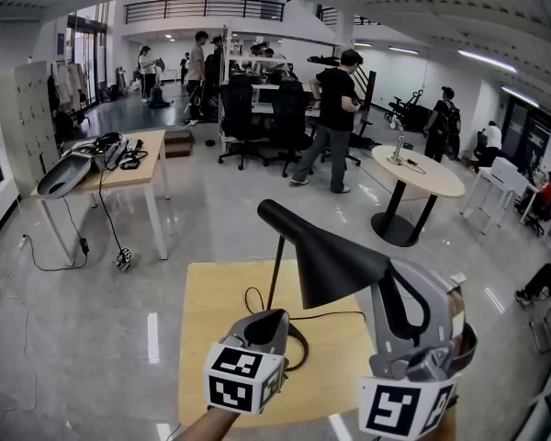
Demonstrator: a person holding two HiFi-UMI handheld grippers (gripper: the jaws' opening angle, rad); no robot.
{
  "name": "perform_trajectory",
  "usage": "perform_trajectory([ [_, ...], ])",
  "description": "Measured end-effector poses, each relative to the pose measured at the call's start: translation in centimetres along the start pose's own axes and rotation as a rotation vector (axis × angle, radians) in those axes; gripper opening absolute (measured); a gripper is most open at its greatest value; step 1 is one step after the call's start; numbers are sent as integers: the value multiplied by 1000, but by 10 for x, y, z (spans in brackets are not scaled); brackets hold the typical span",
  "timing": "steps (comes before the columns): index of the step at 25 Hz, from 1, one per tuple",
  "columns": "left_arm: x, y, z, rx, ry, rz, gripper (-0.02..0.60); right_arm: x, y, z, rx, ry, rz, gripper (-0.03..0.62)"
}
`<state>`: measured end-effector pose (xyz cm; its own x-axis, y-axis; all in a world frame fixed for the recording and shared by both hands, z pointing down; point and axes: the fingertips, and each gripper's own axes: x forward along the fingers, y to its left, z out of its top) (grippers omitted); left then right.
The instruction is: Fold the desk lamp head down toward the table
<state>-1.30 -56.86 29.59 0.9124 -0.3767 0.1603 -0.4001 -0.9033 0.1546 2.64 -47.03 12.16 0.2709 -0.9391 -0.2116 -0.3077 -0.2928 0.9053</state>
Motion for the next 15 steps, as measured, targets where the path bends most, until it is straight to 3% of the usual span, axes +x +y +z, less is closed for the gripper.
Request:
perform_trajectory([
  [4, 3, -28, 10, -5, 0, 0, 11, -17, -13, -18, 1, 8, 16, 56],
  [11, 27, -66, -44, -14, 15, -2, 11, -52, 28, -84, 17, 16, 21, 46],
  [15, 26, -58, -54, -17, 33, 2, 11, -49, 44, -87, 31, 34, 33, 41],
])
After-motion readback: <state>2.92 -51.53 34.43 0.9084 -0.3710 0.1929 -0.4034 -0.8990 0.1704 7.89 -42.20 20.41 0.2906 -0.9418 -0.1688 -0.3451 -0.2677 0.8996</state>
